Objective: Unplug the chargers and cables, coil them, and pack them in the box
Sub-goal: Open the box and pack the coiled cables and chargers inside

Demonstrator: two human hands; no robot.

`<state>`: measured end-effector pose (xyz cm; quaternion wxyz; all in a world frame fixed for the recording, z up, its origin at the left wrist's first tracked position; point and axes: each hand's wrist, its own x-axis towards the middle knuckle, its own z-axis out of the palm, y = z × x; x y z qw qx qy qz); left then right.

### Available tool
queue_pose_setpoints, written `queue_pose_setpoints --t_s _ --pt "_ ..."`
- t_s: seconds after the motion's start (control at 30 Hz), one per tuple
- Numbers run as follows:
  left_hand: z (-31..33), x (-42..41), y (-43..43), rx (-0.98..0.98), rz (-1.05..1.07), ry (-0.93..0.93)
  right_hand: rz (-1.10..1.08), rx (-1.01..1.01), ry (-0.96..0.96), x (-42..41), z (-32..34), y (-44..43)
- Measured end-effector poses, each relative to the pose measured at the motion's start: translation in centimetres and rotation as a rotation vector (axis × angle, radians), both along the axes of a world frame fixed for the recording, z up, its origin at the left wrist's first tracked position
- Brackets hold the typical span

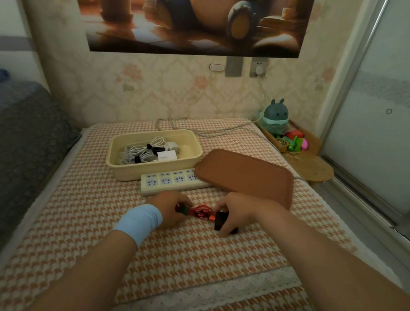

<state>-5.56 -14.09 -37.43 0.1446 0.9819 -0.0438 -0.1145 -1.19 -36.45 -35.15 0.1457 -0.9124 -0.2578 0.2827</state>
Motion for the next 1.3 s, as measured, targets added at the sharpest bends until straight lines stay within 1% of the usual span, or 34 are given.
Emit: queue_pose_setpoints --t_s 0.07,0.17,0.3,0.4,0.57,0.67,0.77,0.87,0.97,1.0,1.07,1.17,1.23,1.3 --pt "-0.3 -0.3 0.7 0.001 0.006 0.0 0.031 -0.043 -0.04 0.1 0.2 1.1" --pt "-0.1 -0.4 2.5 0.01 0.023 -0.028 0.035 0.04 -0.107 0.4 0.6 2.7" --pt "1.2 0.0 6.0 -0.052 0.113 -0.176 0.035 0.216 -0.256 1.5 1.9 5.2" --pt "2.8 1.0 8.2 -0.149 0.214 -0.29 -0.047 0.379 -0.331 3.2 2.7 7.3" --pt "4.8 4.2 10.5 -0.247 0.307 -0.473 -0.099 0.455 -0.5 7.3 3.3 10.6" --pt "5.0 7.0 11.5 -0.236 0.357 -0.511 -0.126 0.396 -0.547 10.5 3.1 12.4" --pt "3.9 9.5 11.9 -0.177 0.383 -0.489 -0.113 0.293 -0.579 13.2 2.1 14.0" --pt "2.3 11.6 12.1 -0.111 0.394 -0.396 -0.045 0.023 -0.727 15.0 1.1 15.1" --pt "1.4 13.6 12.7 -0.193 0.396 -0.294 0.02 -0.152 -0.83 16.6 0.9 15.8" --pt "1.3 14.2 12.8 -0.22 0.375 -0.265 0.032 -0.183 -0.836 17.2 0.8 16.0" --pt "1.2 15.1 12.9 -0.212 0.336 -0.222 0.049 -0.227 -0.813 18.2 0.6 16.4" --pt "1.0 15.7 12.9 -0.193 0.324 -0.245 0.042 -0.283 -0.756 19.0 0.3 17.1" --pt "0.6 15.9 12.9 -0.226 0.297 -0.267 0.035 -0.28 -0.733 19.3 0.2 17.2" --pt "0.5 15.7 12.8 -0.243 0.265 -0.24 0.03 -0.266 -0.713 19.3 0.1 17.0"
